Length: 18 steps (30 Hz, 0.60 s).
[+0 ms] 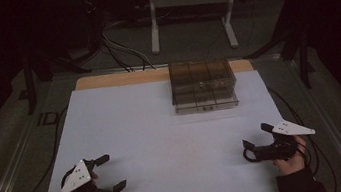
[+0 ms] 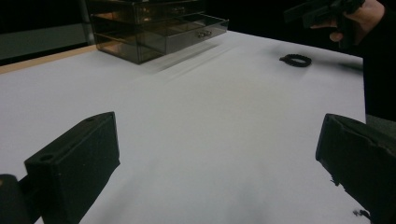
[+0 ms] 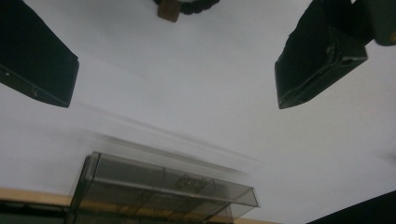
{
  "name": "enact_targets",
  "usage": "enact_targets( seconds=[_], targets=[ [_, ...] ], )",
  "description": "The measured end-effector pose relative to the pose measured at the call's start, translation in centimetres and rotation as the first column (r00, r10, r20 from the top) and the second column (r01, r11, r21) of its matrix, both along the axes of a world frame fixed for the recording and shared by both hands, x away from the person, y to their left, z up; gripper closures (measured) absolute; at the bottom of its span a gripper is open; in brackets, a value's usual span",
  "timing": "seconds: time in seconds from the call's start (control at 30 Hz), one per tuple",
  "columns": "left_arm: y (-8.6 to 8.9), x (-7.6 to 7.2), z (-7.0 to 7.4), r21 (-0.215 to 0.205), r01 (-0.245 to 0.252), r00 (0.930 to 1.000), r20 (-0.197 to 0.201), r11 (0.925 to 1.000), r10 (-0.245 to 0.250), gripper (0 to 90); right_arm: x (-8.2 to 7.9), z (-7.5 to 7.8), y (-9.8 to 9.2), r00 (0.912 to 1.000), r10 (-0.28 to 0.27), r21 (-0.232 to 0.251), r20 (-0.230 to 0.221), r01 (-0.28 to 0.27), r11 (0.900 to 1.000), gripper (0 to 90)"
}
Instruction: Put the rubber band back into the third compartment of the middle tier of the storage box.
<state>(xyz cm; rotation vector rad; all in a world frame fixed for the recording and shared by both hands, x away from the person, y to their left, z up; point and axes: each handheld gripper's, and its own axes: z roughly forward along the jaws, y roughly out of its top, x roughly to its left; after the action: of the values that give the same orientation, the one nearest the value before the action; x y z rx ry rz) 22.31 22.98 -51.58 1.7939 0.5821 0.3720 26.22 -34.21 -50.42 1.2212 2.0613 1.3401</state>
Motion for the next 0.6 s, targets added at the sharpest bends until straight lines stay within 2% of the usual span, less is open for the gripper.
enact_targets(
  seconds=[0.1, 0.23, 0.37, 0.4, 0.53, 0.6],
  targets=[
    [0.0, 0.0, 0.0, -0.001, 0.001, 1.0, -0.001, 1.0, -0.001, 0.3, 0.1, -0.3, -0.1, 0.9995, -0.02, 0.0, -0.025, 0.02, 1.0, 0.0],
    [0.0, 0.0, 0.0, -0.002, -0.001, 1.0, -0.004, 1.0, 0.001, 0.3, -0.1, -0.7, -0.4, 0.998, -0.033, -0.023, -0.054, 0.032, 0.999, 7.2],
    [0.1, 0.0, 0.0, -0.006, -0.002, 1.0, -0.002, 1.0, 0.002, 0.4, -0.3, -1.2, -0.6, 0.9942, -0.04, -0.084, -0.1, 0.031, 0.996, 20.3],
    [0.1, 0.0, 0.0, -0.006, -0.002, 1.0, -0.002, 1.0, 0.002, 0.3, -0.3, -1.2, -0.6, 0.9942, -0.04, -0.084, -0.1, 0.031, 0.996, 20.3],
    [0.1, 0.0, 0.0, -0.007, -0.007, 1.0, 0.002, 1.0, 0.007, 0.3, -0.5, -1.4, -0.9, 0.9881, -0.055, -0.133, -0.144, 0.036, 0.99, 44.0],
    [0.1, 0.0, 0.0, -0.009, -0.006, 1.0, -0.001, 0.9999, 0.006, 0.3, -0.5, -1.6, -1.0, 0.9864, -0.057, -0.142, -0.154, 0.035, 0.989, 47.0]
  ],
)
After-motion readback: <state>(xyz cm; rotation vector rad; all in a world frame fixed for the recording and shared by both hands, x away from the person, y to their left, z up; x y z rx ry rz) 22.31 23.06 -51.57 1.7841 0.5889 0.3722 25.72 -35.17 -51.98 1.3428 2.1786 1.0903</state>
